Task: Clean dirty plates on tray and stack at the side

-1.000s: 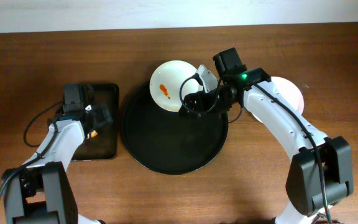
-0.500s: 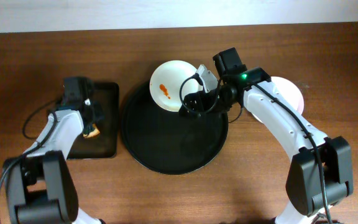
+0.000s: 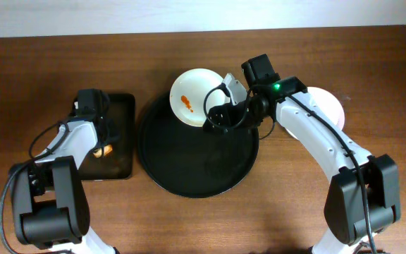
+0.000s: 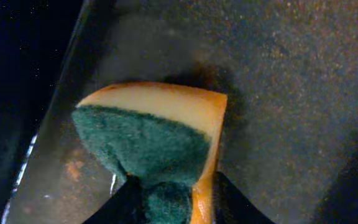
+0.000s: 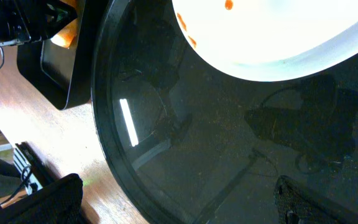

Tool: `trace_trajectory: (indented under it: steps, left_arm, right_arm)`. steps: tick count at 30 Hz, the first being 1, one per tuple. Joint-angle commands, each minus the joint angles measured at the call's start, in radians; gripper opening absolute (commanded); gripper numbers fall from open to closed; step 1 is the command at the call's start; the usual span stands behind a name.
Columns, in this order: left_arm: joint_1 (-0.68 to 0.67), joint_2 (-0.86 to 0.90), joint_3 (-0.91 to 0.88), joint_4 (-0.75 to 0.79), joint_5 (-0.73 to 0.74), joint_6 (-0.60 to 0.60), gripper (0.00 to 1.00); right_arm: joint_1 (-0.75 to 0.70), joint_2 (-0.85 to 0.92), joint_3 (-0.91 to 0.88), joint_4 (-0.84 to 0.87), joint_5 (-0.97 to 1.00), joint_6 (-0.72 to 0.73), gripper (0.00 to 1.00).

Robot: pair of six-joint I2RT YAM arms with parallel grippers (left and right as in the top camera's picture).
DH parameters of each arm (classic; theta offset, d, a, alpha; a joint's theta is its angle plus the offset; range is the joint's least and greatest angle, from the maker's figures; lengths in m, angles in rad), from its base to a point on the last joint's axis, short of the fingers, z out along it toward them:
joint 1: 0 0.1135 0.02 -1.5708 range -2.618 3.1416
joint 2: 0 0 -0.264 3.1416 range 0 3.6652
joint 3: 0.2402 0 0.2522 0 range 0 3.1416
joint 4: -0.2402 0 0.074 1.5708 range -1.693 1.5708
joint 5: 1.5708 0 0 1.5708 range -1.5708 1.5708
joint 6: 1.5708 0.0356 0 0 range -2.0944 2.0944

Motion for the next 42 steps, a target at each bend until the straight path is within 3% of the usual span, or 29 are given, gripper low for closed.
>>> trace_trajectory:
  steps: [1, 7, 10, 14, 15, 16, 17, 22, 25, 27, 35, 38, 39, 41, 42]
  left_arm:
    - [0.004, -0.082, 0.046, -0.048, 0.032, -0.018, 0.33]
    - [0.004, -0.135, 0.007, -0.095, -0.019, -0.108, 0.41]
    - [0.004, -0.074, -0.032, -0.066, -0.039, -0.119, 0.54]
    - [0.005, 0.005, -0.042, -0.022, -0.032, -0.127, 0.55]
    - [0.004, 0.03, -0.042, -0.006, -0.032, -0.127, 0.52]
    - [0.004, 0.044, -0.042, 0.0, -0.032, -0.129, 0.31]
    - [0.004, 0.041, -0.039, 0.0, -0.032, -0.129, 0.0]
    - [0.004, -0.122, 0.068, -0.036, -0.034, -0.108, 0.0]
    - [0.005, -0.232, 0.095, -0.068, 0.116, 0.016, 0.0]
    - [0.011, -0.232, 0.095, -0.137, 0.194, 0.034, 0.0]
    - [0.045, -0.133, 0.072, -0.2, 0.164, 0.052, 0.01]
    - [0.046, -0.048, 0.071, -0.184, 0.164, 0.052, 0.05]
    - [0.047, -0.013, 0.071, -0.174, 0.154, 0.053, 0.44]
    - [0.053, -0.013, 0.079, -0.162, 0.148, 0.053, 0.56]
    - [0.053, -0.013, 0.085, -0.163, 0.148, 0.053, 0.66]
  right_arm:
    - [0.002, -0.003, 0.015, 0.001, 0.009, -0.003, 0.99]
    - [0.002, -0.003, 0.015, 0.001, 0.009, -0.003, 0.99]
    - [0.002, -0.003, 0.015, 0.001, 0.009, -0.003, 0.99]
    - [0.002, -0.003, 0.015, 0.001, 0.009, -0.003, 0.99]
    - [0.002, -0.003, 0.015, 0.001, 0.009, -0.003, 0.99]
    - [0.002, -0.003, 0.015, 0.001, 0.009, -0.003, 0.99]
    - [0.002, -0.003, 0.015, 0.001, 0.009, -0.003, 0.99]
    - [0.002, -0.003, 0.015, 0.001, 0.009, -0.003, 0.99]
    - [0.002, -0.003, 0.015, 0.0, 0.009, -0.003, 0.99]
    - [0.002, -0.003, 0.015, 0.001, 0.009, -0.003, 0.99]
    - [0.002, -0.003, 0.015, 0.001, 0.009, -0.003, 0.99]
    - [0.002, -0.003, 0.015, 0.0, 0.009, -0.003, 0.99]
    - [0.002, -0.003, 0.015, 0.001, 0.009, -0.003, 0.99]
    - [0.002, -0.003, 0.015, 0.001, 0.009, -0.003, 0.99]
    - [0.002, -0.003, 0.015, 0.001, 0.009, -0.003, 0.98]
